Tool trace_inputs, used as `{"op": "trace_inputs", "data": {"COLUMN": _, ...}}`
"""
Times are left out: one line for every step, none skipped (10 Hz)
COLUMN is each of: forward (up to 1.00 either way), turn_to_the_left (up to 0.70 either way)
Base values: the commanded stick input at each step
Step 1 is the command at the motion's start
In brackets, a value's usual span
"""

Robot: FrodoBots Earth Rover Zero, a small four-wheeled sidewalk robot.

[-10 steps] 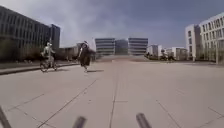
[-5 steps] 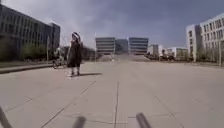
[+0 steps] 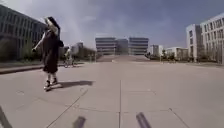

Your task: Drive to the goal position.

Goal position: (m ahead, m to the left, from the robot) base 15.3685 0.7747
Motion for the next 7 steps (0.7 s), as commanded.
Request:
{"op": "trace_inputs", "data": {"forward": 1.0, "turn_to_the_left": 0.0}}
{"op": "trace_inputs", "data": {"forward": 1.0, "turn_to_the_left": 0.0}}
{"op": "trace_inputs", "data": {"forward": 1.0, "turn_to_the_left": 0.0}}
{"op": "trace_inputs", "data": {"forward": 1.0, "turn_to_the_left": 0.0}}
{"op": "trace_inputs", "data": {"forward": 1.0, "turn_to_the_left": 0.0}}
{"op": "trace_inputs", "data": {"forward": 1.0, "turn_to_the_left": 0.0}}
{"op": "trace_inputs", "data": {"forward": 1.0, "turn_to_the_left": 0.0}}
